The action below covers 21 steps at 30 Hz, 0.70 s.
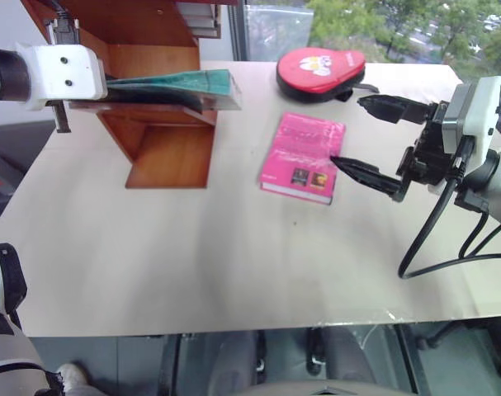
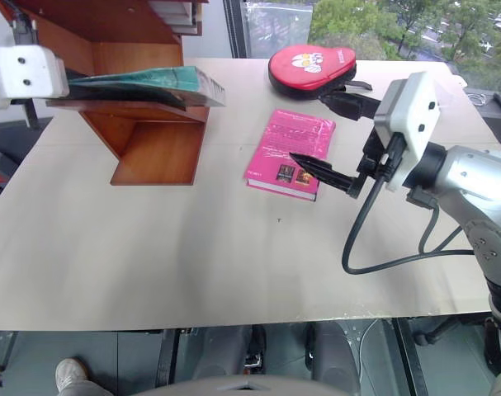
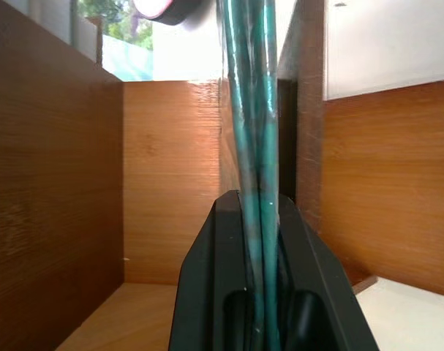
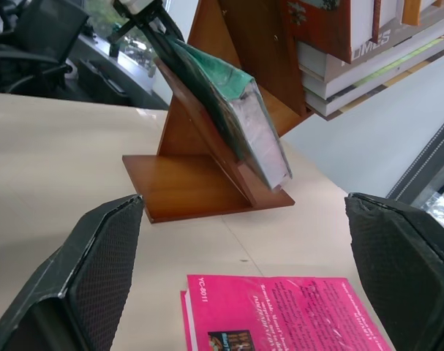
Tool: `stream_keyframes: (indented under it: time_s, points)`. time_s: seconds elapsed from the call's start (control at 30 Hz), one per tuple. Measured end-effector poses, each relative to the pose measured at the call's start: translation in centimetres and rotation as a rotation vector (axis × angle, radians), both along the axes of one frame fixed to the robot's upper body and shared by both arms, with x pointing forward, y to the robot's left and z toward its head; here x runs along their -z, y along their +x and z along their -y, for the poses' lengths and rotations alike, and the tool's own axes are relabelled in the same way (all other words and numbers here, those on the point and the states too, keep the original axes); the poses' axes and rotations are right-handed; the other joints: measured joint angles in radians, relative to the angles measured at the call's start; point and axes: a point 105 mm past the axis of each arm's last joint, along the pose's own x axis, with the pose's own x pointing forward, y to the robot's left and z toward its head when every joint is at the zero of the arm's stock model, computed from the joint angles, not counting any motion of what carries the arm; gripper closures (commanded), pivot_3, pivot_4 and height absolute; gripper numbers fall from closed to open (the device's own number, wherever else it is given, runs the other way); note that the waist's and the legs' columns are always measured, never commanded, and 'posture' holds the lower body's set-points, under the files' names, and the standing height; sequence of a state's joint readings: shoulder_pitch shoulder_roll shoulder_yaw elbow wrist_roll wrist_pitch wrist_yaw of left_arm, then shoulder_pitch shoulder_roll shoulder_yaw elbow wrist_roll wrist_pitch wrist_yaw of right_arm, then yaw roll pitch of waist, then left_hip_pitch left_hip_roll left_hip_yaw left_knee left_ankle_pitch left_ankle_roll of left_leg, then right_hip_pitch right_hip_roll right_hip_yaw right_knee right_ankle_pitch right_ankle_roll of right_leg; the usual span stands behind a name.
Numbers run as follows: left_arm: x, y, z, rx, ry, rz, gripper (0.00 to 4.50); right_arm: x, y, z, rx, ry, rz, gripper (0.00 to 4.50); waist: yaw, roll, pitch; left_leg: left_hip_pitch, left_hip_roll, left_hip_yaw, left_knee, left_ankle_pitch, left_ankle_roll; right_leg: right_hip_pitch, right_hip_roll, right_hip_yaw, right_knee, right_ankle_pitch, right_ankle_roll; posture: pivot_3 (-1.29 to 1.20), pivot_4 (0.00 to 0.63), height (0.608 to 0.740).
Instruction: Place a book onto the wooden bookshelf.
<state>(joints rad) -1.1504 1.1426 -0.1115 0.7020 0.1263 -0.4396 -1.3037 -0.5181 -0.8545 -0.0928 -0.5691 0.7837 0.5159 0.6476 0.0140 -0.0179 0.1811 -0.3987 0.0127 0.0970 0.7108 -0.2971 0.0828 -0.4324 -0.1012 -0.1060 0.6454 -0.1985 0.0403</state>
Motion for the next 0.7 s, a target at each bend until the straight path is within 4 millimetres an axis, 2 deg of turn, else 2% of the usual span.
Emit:
stream_keyframes:
  time_s: [0.13, 0.23, 0.3, 0.4, 0.47, 0.6, 0.67, 0.7]
  points:
    - [-0.2, 0.2, -1.0, -0.022, -0.053, 0.019, 1.57, 0.7, -0.1, 0.0, 0.008, -0.013, -0.027, 0.00, -0.004, 0.000, 0.000, 0.000, 0.002, 0.001, 0.004, 0.000, 0.000, 0.000, 0.000, 0.001, 0.001, 0.000, 0.000, 0.00, 0.150, 0.740]
    - [0.1, -0.6, -1.7, -0.009, -0.087, -0.004, 1.57, 0.8, -0.2, 0.0, 0.009, -0.010, -0.031, 0.00, -0.009, 0.000, 0.000, 0.000, 0.002, 0.002, 0.004, -0.001, 0.001, -0.001, 0.001, 0.003, 0.001, 0.001, -0.001, 0.00, 0.150, 0.740]
    - [0.9, -1.8, -2.6, 0.012, -0.136, -0.041, 1.57, 0.9, -0.1, 0.1, 0.012, -0.001, -0.036, 0.00, -0.015, 0.000, 0.000, -0.002, 0.002, 0.002, 0.004, -0.001, 0.002, -0.002, 0.001, 0.002, 0.001, 0.002, -0.004, 0.00, 0.150, 0.740]
    - [1.1, -3.5, -2.6, 0.074, -0.227, -0.066, 1.57, 1.1, -0.1, 0.6, 0.028, 0.008, -0.045, 0.00, -0.021, 0.000, 0.000, -0.004, 0.003, 0.002, 0.004, -0.002, 0.003, -0.003, 0.000, 0.001, -0.001, 0.002, -0.004, 0.00, 0.150, 0.740]
    - [0.5, -4.5, -1.7, 0.117, -0.326, -0.077, 1.57, 1.4, 0.0, 0.9, 0.034, 0.007, -0.058, 0.00, -0.020, -0.001, 0.000, -0.005, 0.002, 0.001, 0.004, -0.002, 0.003, -0.003, 0.000, 0.001, -0.002, 0.002, -0.004, 0.00, 0.150, 0.740]
    - [-2.4, -7.2, 1.2, 0.202, -0.536, -0.121, 1.57, 2.1, 0.3, 1.3, 0.035, 0.001, -0.092, 0.00, -0.019, -0.001, 0.000, -0.015, 0.002, -0.005, 0.009, -0.002, 0.003, -0.006, -0.001, -0.005, -0.003, 0.003, -0.003, 0.00, 0.150, 0.740]
    - [-3.3, -8.3, 2.2, 0.207, -0.548, -0.122, 1.57, 2.4, 0.7, 1.5, 0.041, -0.003, -0.107, 0.00, -0.019, 0.000, 0.000, -0.014, 0.002, -0.005, 0.009, -0.002, 0.003, -0.006, -0.001, -0.005, -0.003, 0.002, -0.003, 0.00, 0.150, 0.740]
    - [-3.0, -8.5, 2.1, 0.191, -0.520, -0.117, 1.57, 2.5, 0.9, 1.7, 0.046, -0.002, -0.113, 0.00, -0.021, 0.001, 0.000, -0.013, 0.001, -0.005, 0.009, -0.002, 0.003, -0.006, -0.001, -0.005, -0.003, 0.002, -0.003, 0.00, 0.150, 0.740]
